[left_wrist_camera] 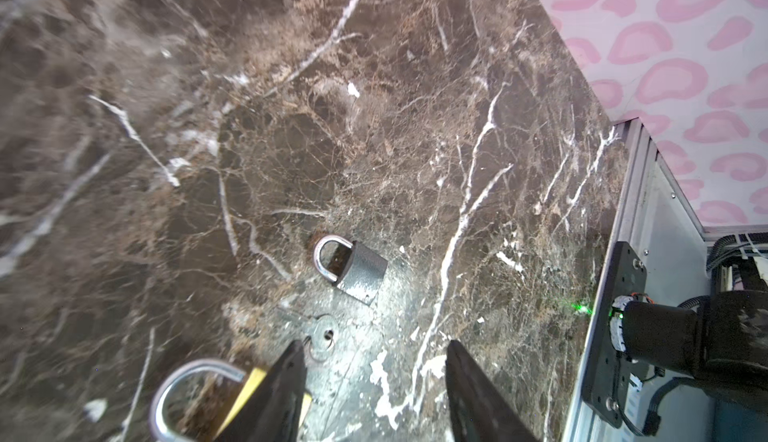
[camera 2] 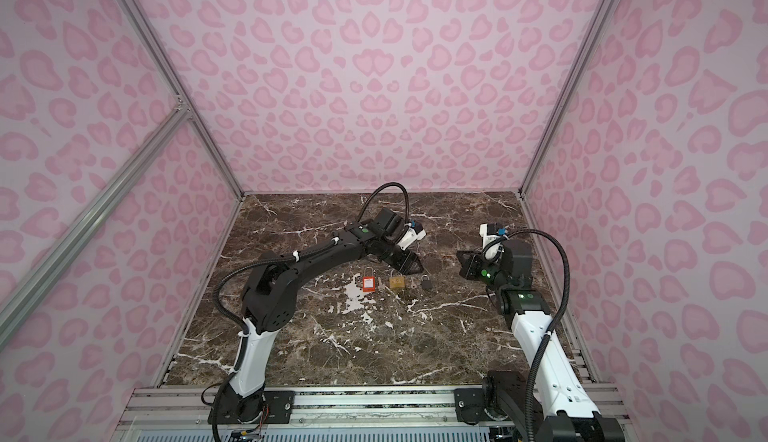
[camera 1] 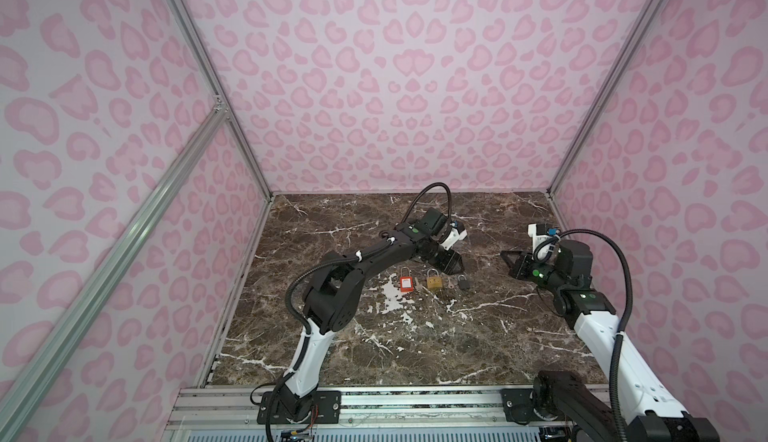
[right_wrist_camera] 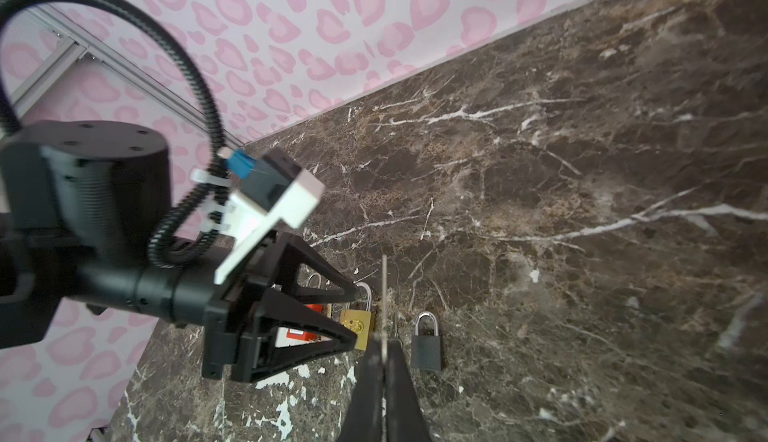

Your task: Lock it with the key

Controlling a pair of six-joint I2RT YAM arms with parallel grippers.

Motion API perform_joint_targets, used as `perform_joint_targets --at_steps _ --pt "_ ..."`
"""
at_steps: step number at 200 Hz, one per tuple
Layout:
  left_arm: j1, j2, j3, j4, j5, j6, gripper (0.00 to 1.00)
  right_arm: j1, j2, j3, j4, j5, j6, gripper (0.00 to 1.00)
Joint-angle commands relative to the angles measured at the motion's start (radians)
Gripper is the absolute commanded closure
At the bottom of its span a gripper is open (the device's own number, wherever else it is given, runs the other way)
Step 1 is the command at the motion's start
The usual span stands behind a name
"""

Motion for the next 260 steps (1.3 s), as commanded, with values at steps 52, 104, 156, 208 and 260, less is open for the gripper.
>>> perform_joint_targets --at_steps 52,104,156,208,260 --pt "0.009 -0.351 -0.398 0.203 -0.17 -0.077 0.44 0.062 0.192 -0.091 0.029 -0.034 0.177 1.0" --pt "0.009 -0.432 -0.485 0.194 -0.172 -0.092 0.44 0.11 0.433 -0.02 0.003 -0.041 0.228 1.0" --pt "0.009 -0.44 -0.505 0.2 -0.154 -0.111 0.44 0.125 0.481 -0.032 0.089 -0.033 0.253 1.0" --pt "0.008 -0.427 -0.507 0.22 -0.129 -0.14 0.44 0.125 0.539 -0.005 0.06 -0.04 0.215 1.0" --pt "0.006 -0.428 -0.507 0.214 -0.13 -0.132 0.44 0.124 0.584 0.018 0.064 -0.042 0.196 0.99"
